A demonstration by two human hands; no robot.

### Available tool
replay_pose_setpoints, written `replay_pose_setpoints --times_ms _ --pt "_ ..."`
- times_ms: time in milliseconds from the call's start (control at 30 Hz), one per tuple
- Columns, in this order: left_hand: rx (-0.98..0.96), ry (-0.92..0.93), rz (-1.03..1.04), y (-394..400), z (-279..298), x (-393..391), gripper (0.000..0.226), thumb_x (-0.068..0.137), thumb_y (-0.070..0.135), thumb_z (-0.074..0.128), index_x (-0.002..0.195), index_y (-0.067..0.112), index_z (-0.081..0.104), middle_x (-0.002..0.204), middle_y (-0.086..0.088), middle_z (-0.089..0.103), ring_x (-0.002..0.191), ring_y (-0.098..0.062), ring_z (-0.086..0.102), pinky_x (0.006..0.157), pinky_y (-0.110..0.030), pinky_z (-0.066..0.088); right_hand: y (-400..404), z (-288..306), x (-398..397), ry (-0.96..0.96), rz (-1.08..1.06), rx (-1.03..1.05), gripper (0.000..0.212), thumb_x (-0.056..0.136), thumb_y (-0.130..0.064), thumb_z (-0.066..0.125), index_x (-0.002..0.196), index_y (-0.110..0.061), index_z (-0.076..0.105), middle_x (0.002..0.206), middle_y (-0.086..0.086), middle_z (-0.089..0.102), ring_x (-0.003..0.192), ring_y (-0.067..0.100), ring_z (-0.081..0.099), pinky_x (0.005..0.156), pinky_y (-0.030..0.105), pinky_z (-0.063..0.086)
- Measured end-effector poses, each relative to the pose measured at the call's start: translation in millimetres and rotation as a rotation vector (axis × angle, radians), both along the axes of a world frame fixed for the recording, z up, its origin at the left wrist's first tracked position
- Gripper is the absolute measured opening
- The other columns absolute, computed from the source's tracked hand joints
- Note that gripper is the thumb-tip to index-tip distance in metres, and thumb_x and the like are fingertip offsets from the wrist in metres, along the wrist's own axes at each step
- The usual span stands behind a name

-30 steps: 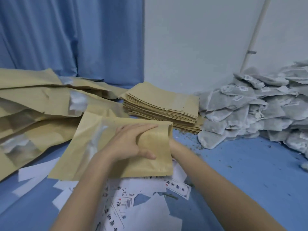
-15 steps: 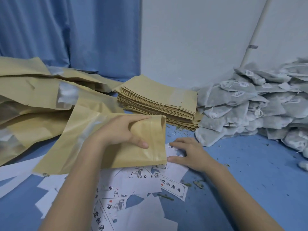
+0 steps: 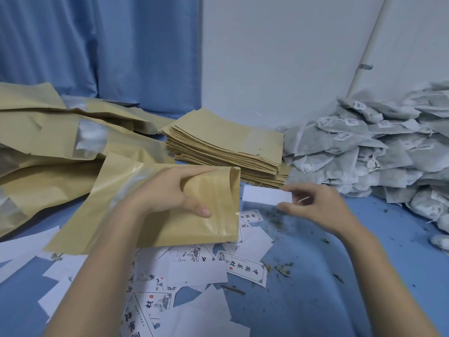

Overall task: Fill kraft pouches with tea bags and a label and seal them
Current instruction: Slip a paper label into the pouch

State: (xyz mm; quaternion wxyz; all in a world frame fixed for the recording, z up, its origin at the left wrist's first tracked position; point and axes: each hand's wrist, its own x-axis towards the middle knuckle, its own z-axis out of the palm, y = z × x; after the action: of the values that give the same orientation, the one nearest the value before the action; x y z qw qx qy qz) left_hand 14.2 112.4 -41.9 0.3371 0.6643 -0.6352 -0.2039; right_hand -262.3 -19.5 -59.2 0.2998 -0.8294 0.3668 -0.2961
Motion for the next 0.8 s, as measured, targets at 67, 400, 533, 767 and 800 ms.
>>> replay_pose_setpoints --times_ms 67,400,533,767,800 --pt "-0.01 0.019 -0.026 0.1 2.0 -3.7 0.083 0.05 0.029 0.093 0.123 0.05 0.057 0.121 0.031 0.058 0.116 0.008 0.05 0.104 -0.026 0.039 8.9 4.4 4.9 -0.081 0.098 0.024 0.033 0.067 -0.014 0.082 0.081 -0.04 0.068 0.068 -0.015 0.067 0.061 -0.002 0.059 0.062 0.007 0.047" --pt "-0.005 0.119 -0.246 2.1 18.8 -29.8 0.081 0.046 0.042 0.086 0.123 0.042 0.059 0.124 0.022 0.06 0.119 0.001 0.051 0.104 -0.027 0.039 47.3 6.3 51.0 0.178 0.28 -0.398 0.013 0.078 -0.01 0.068 0.089 -0.016 0.072 0.084 -0.008 0.07 0.078 0.005 0.062 0.069 0.019 0.046" --pt "-0.027 0.152 -0.365 -2.9 31.1 -39.5 0.076 0.05 0.036 0.084 0.122 0.041 0.06 0.128 0.017 0.059 0.124 -0.005 0.05 0.108 -0.033 0.036 61.0 32.9 57.0 0.526 0.341 -0.593 0.021 0.086 -0.022 0.057 0.101 -0.007 0.062 0.101 0.009 0.062 0.093 0.025 0.057 0.073 0.03 0.043" --pt "-0.108 0.341 -0.429 -16.9 72.8 -72.2 0.083 0.054 0.032 0.079 0.13 0.033 0.048 0.133 0.016 0.055 0.127 -0.004 0.046 0.103 -0.025 0.038 85.2 119.4 31.3 0.282 0.393 -0.093 0.025 0.096 -0.003 0.041 0.089 -0.026 0.046 0.079 -0.018 0.032 0.061 -0.016 0.046 0.06 -0.01 0.027" --pt "-0.173 0.326 -0.376 -19.1 79.0 -75.5 0.088 0.051 0.041 0.081 0.131 0.039 0.045 0.138 0.018 0.049 0.131 -0.002 0.042 0.11 -0.03 0.033 81.0 125.6 24.1 0.249 0.367 -0.064 0.031 0.097 -0.003 0.038 0.106 -0.033 0.037 0.085 -0.018 0.036 0.068 -0.023 0.045 0.06 -0.009 0.028"
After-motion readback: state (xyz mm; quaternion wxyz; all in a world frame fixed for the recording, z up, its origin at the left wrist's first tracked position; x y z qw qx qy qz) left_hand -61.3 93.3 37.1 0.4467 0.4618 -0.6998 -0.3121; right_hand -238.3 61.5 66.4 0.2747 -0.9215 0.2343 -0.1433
